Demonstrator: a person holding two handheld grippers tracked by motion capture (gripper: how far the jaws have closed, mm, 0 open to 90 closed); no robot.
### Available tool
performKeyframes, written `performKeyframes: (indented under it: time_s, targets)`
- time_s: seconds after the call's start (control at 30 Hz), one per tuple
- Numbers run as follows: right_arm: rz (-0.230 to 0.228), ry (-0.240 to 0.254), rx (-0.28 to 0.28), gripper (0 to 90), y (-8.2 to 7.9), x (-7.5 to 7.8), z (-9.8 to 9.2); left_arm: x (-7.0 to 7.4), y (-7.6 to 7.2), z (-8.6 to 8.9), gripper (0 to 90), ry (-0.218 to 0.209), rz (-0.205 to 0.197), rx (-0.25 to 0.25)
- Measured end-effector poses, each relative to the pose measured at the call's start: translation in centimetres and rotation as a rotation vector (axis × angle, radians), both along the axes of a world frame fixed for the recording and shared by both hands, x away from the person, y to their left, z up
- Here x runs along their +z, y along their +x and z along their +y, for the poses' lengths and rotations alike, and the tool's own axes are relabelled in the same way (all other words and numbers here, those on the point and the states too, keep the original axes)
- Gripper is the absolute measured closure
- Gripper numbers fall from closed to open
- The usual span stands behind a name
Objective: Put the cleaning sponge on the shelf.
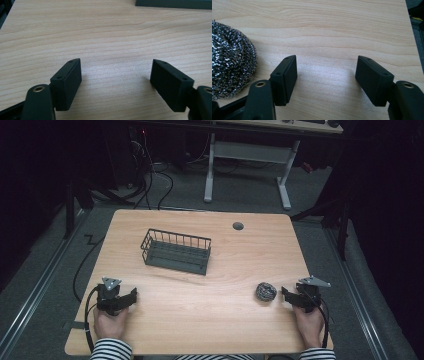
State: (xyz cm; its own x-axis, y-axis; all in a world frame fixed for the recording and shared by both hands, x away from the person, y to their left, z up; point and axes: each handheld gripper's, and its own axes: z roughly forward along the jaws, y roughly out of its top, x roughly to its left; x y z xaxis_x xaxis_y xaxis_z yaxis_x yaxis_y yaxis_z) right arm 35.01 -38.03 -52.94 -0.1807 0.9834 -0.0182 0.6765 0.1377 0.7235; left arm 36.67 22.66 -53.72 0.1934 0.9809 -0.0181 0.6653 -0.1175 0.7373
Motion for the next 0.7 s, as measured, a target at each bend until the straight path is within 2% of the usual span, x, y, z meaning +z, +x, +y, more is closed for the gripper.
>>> performKeyframes:
  time_s: [0.33, 0.47, 0.6, 0.7]
  targets:
    - [-0.002, 0.003, 0.001, 34.0, -0.01, -0.02, 0.02, -0.01, 0.01, 0.01, 25.6, -0.003, -0.001, 0.001]
    - [-0.002, 0.002, 0.004, 33.7, -0.01, -0.02, 0.03, -0.01, 0.06, 0.14, 23.4, -0.015, 0.002, -0.011]
    - [-0.001, 0.003, 0.003, 33.6, -0.02, -0.02, 0.03, 0.00, 0.07, 0.20, 23.6, -0.008, 0.002, -0.022]
    - [0.000, 0.002, 0.004, 33.4, -0.03, -0.01, 0.04, 0.14, 0.17, 0.21, 25.0, -0.011, 0.013, -0.012]
